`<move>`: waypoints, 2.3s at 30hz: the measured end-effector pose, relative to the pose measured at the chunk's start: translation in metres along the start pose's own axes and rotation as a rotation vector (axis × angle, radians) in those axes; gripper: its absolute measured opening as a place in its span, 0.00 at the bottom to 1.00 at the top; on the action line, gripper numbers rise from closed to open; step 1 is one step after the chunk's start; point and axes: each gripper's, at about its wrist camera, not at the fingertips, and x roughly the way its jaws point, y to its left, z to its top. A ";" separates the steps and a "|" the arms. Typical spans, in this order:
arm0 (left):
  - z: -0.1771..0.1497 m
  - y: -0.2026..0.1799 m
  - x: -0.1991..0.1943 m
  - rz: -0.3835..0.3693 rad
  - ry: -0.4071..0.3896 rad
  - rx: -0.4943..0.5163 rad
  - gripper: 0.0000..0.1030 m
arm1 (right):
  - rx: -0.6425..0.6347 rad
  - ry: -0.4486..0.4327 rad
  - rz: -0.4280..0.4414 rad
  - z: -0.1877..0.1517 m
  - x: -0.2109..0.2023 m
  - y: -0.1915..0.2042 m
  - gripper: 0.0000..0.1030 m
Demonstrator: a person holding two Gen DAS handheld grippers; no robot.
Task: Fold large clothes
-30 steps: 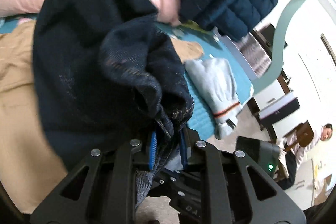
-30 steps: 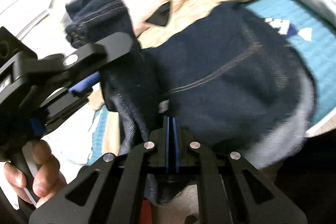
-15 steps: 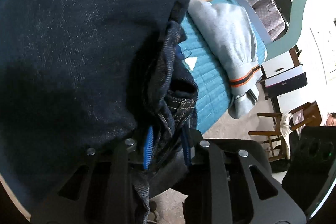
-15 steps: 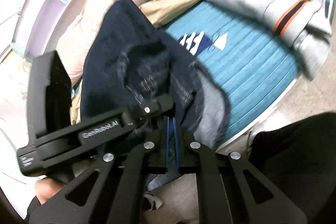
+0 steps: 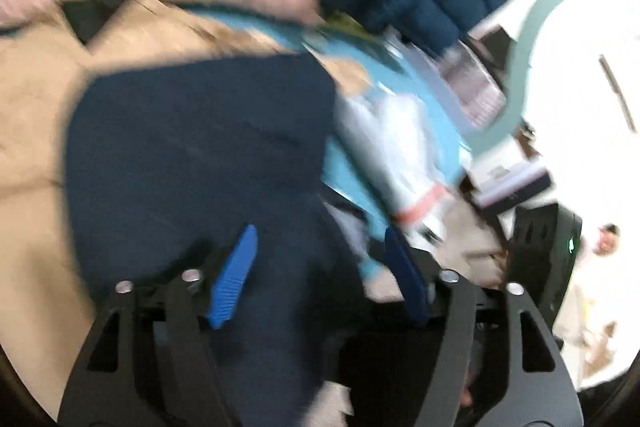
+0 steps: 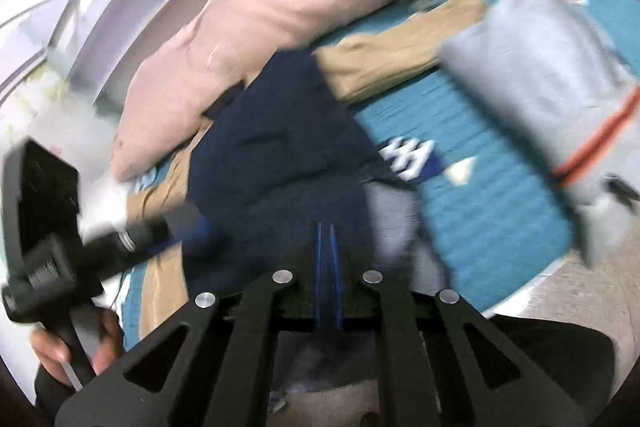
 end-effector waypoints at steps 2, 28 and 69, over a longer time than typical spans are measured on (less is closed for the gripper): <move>0.012 0.020 -0.004 0.091 -0.019 -0.027 0.66 | -0.041 0.076 0.001 0.000 0.023 0.009 0.06; -0.034 0.058 -0.010 0.330 0.015 -0.091 0.84 | 0.247 0.091 -0.105 -0.042 0.000 -0.089 0.59; 0.008 0.059 -0.005 0.281 0.139 -0.039 0.84 | 0.297 0.196 0.137 -0.020 0.013 -0.087 0.12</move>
